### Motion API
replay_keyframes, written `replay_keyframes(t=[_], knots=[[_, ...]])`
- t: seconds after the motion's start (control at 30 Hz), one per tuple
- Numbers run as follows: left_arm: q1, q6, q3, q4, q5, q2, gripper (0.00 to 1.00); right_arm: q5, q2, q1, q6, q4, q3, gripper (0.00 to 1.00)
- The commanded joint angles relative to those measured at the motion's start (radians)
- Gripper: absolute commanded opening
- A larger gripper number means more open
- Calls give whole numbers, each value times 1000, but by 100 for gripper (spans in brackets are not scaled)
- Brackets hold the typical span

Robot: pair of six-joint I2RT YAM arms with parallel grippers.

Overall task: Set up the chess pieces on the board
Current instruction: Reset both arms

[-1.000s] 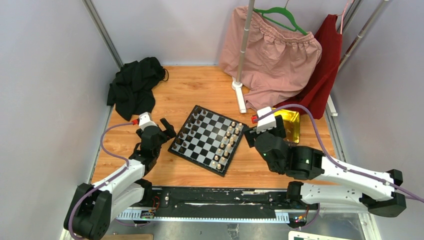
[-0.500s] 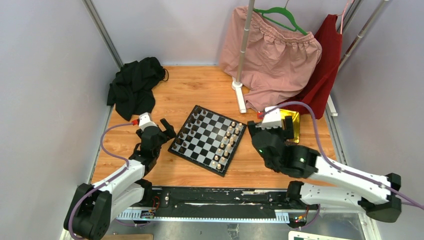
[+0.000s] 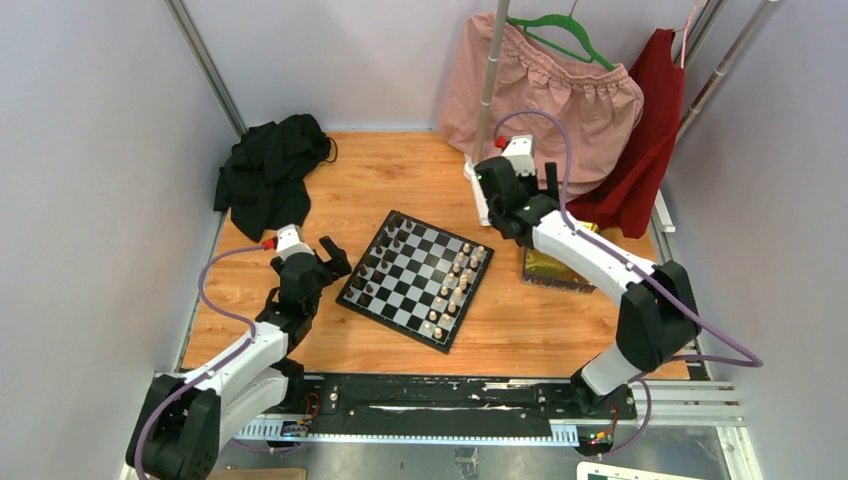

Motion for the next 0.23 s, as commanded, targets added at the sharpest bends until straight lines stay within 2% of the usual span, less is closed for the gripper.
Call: replay_keyframes(t=[0.0,0.1,0.2], knots=[[-8,22,-13,-14,-45,-56,100,-114,6,-134,7,22,18,97],[-7,12,22,-123,-96,-83,100,-195,-42,-190,-7,19,-21,86],[-8,-14,75,-247,-116,-103,100,-240,-111,-206,-8,10,-63,89]])
